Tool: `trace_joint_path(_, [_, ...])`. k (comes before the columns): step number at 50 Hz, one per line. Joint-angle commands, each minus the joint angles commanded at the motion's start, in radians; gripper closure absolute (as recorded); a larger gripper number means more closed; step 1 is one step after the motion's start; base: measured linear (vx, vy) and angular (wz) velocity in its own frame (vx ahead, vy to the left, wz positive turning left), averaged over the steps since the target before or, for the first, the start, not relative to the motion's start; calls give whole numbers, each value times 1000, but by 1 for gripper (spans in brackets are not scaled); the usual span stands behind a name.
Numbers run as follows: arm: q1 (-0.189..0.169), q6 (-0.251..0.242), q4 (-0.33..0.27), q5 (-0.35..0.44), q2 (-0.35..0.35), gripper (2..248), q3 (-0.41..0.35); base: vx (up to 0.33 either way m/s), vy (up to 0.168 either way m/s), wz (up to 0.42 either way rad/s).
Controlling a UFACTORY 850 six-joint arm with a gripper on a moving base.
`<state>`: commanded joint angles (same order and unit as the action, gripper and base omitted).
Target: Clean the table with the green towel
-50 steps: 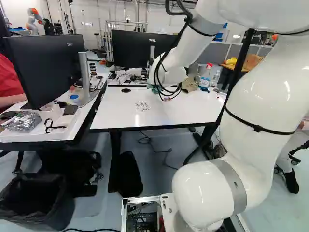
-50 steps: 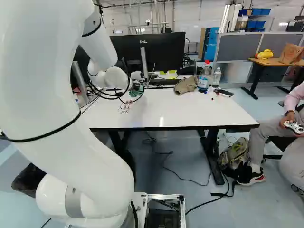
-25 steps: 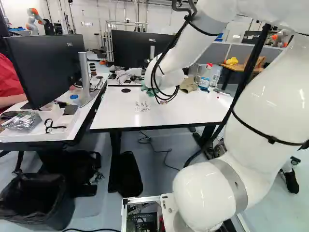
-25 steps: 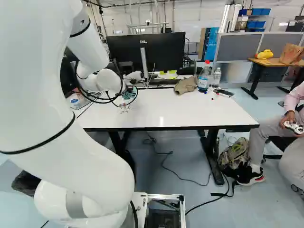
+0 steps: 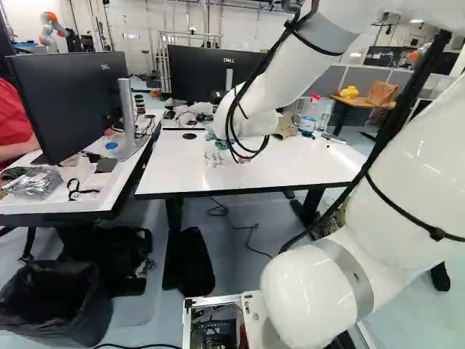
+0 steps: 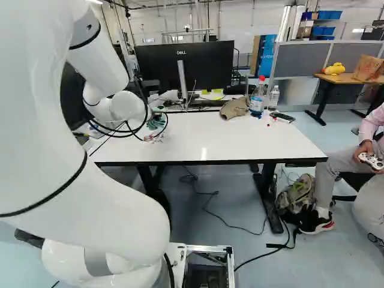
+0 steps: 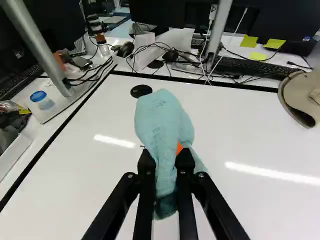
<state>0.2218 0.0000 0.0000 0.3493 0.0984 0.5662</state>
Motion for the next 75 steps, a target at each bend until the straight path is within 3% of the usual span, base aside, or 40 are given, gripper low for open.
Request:
trace_joint_path(13, [0,0,3,-23,0,202,0,0,0,0])
trace_joint_path(53, [0,0,53,-198,0,202,0,0,0,0])
trace_joint_path(75, [0,0,53,-198,-46,202,8,0,0,0])
